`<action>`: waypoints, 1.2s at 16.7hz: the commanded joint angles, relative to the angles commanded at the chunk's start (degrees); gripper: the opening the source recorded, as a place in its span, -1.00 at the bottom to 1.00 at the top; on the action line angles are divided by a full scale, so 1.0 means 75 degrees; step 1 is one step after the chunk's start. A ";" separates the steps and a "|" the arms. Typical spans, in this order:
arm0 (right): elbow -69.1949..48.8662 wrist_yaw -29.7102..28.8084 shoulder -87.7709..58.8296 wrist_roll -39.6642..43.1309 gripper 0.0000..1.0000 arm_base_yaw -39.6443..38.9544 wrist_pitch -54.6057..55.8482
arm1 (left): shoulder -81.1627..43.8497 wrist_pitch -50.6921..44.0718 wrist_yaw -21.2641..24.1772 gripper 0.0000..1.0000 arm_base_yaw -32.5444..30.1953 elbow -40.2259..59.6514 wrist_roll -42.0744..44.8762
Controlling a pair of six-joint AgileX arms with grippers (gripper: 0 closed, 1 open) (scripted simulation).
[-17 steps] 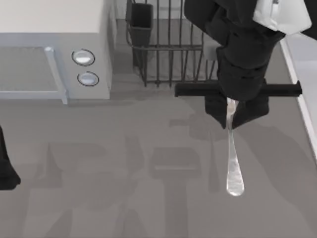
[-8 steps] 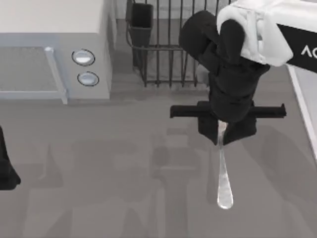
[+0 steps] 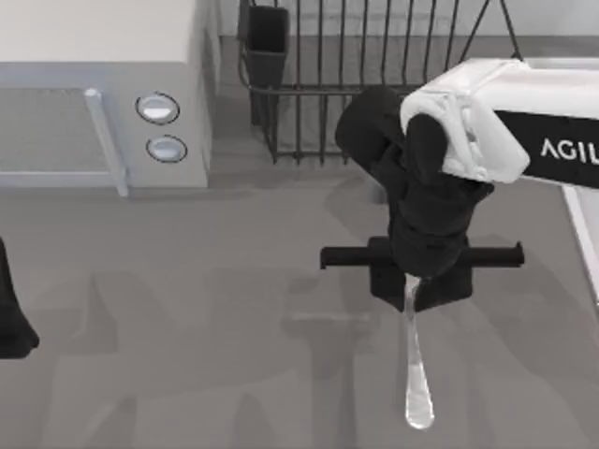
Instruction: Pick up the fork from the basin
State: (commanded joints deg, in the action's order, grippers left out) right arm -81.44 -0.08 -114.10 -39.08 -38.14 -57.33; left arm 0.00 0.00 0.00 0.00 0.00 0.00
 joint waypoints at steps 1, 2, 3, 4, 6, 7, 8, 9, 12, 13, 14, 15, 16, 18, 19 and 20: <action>0.0000 0.0000 0.0000 0.0000 -1.00 0.0000 0.0000 | 0.0000 0.0000 0.0000 1.00 0.0000 0.0000 0.0000; 0.0000 0.0000 0.0000 0.0000 -0.85 0.0000 0.0000 | 0.0000 0.0000 0.0000 1.00 0.0000 0.0000 0.0000; 0.0000 0.0000 0.0000 0.0000 -0.70 0.0000 0.0000 | 0.0000 0.0000 0.0000 1.00 0.0000 0.0000 0.0000; 0.0000 0.0000 0.0000 0.0000 -0.55 0.0000 0.0000 | 0.0000 0.0000 0.0000 1.00 0.0000 0.0000 0.0000; 0.0000 0.0000 0.0000 0.0000 -0.25 0.0000 0.0000 | 0.0000 0.0000 0.0000 1.00 0.0000 0.0000 0.0000; 0.0000 0.0000 0.0000 0.0000 -0.10 0.0000 0.0000 | 0.0000 0.0000 0.0000 1.00 0.0000 0.0000 0.0000; 0.0000 0.0000 0.0000 0.0000 0.06 0.0000 0.0000 | 0.0000 0.0000 0.0000 1.00 0.0000 0.0000 0.0000; 0.0000 0.0000 0.0000 0.0000 0.21 0.0000 0.0000 | 0.0000 0.0000 0.0000 1.00 0.0000 0.0000 0.0000; 0.0000 0.0000 0.0000 0.0000 0.66 0.0000 0.0000 | 0.0000 0.0000 0.0000 1.00 0.0000 0.0000 0.0000; 0.0000 0.0000 0.0000 0.0000 0.81 0.0000 0.0000 | 0.0000 0.0000 0.0000 1.00 0.0000 0.0000 0.0000; 0.0000 0.0000 0.0000 0.0000 0.96 0.0000 0.0000 | 0.0000 0.0000 0.0000 1.00 0.0000 0.0000 0.0000; 0.0000 0.0000 0.0000 0.0000 1.00 0.0000 0.0000 | 0.0000 0.0000 0.0000 1.00 0.0000 0.0000 0.0000; 0.0000 0.0000 0.0000 0.0000 1.00 0.0000 0.0000 | 0.0000 0.0000 0.0000 1.00 0.0000 0.0000 0.0000; 0.0000 0.0000 0.0000 0.0000 1.00 0.0000 0.0000 | 0.0000 0.0000 0.0000 1.00 0.0000 0.0000 0.0000; 0.0000 0.0000 0.0000 0.0000 1.00 0.0000 0.0000 | 0.0000 0.0000 0.0000 1.00 0.0000 0.0000 0.0000; 0.0000 0.0000 0.0000 0.0000 1.00 0.0000 0.0000 | 0.0000 0.0000 0.0000 1.00 0.0000 0.0000 0.0000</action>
